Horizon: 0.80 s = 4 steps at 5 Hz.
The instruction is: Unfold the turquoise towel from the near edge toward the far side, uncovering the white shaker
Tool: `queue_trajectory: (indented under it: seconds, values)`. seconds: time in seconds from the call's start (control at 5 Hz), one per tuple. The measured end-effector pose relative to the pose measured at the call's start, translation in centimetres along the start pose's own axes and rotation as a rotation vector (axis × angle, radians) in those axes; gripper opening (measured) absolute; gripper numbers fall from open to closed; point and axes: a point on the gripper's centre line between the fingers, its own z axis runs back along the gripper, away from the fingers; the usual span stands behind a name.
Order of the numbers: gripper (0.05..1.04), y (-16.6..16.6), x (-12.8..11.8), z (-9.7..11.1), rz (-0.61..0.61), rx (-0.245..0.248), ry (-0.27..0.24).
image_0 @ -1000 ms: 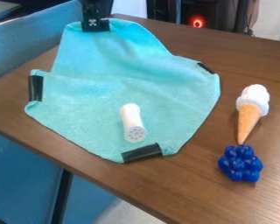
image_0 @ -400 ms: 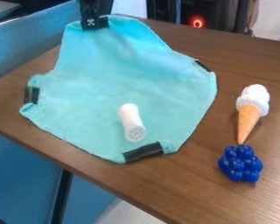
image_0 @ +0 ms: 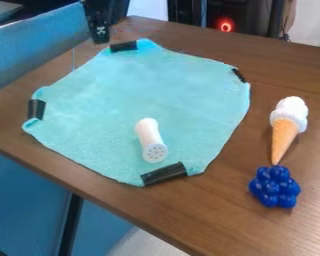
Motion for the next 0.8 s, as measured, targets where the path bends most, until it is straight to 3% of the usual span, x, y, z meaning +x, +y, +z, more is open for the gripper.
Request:
queue_trajectory:
  seconds: [0.2,0.4,0.6,0.8]
  values:
    - [0.997,0.2,-0.1,0.1,0.032,0.001,-0.015]
    - [1.0,0.3,0.1,1.1,0.073,0.01,-0.039]
    - [1.0,-0.1,-1.0,6.0,0.177,0.039,-0.082]
    - [1.0,-3.6,-2.3,9.2,0.411,0.022,-0.047]
